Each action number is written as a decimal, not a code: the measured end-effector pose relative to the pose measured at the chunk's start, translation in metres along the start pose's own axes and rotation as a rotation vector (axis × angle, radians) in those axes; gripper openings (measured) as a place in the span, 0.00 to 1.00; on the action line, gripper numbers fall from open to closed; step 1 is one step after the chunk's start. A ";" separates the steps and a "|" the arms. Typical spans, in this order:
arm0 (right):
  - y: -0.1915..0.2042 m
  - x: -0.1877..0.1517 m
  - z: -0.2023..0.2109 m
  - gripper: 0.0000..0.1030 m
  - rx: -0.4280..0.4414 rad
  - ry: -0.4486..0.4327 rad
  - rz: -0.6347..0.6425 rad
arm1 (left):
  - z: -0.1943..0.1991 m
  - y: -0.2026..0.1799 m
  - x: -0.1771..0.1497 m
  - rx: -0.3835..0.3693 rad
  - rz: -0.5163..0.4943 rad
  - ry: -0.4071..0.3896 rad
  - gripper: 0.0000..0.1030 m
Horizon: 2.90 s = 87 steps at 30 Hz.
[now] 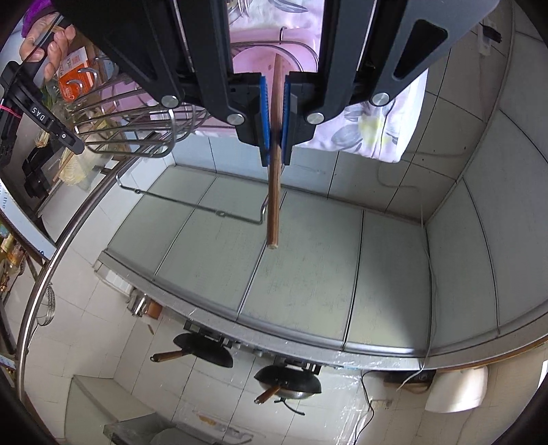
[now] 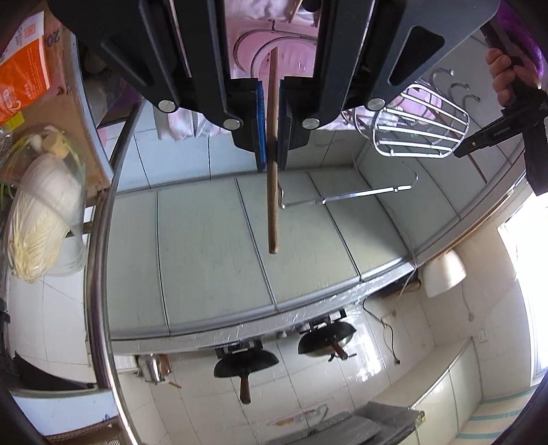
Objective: Organize utensils
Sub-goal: 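Lift both chopsticks upright and carry them over the pink cup, then open both tools to drop the chopsticks into the pink cup, then grasp the clear plastic fork with the left tool while the right tool grasps a chopstick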
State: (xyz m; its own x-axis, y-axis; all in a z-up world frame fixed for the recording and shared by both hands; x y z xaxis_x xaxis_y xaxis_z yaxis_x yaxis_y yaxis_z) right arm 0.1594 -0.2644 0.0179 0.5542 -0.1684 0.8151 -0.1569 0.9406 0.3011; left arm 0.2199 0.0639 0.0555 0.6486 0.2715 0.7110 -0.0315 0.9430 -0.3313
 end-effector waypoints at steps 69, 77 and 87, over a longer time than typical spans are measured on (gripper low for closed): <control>0.006 -0.179 0.032 0.56 0.072 0.295 -0.042 | -0.030 -0.017 -0.204 -0.157 -0.028 0.495 0.23; -0.004 -0.192 0.019 0.47 0.113 0.364 -0.118 | -0.086 -0.026 -0.209 -0.058 -0.020 0.582 0.23; 0.000 -0.197 -0.004 0.41 0.163 0.427 -0.143 | -0.092 -0.018 -0.205 -0.042 -0.006 0.548 0.14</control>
State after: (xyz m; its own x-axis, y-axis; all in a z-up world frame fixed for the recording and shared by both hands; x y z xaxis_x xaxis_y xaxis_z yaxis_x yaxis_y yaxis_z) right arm 0.0534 -0.2299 -0.1440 0.8603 -0.1246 0.4943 -0.1622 0.8524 0.4971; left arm 0.1577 -0.0266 -0.1417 0.9501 0.1155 0.2899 -0.0035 0.9328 -0.3603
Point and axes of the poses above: each gripper's, at about its wrist camera, not at the fingertips, and z roughly against the way its jaws point, y to its left, x to its top, the point moved 1 cm from there along -z, roughly the way its jaws point, and after that the axes turned 2 degrees about z, right-handed, at the moved point
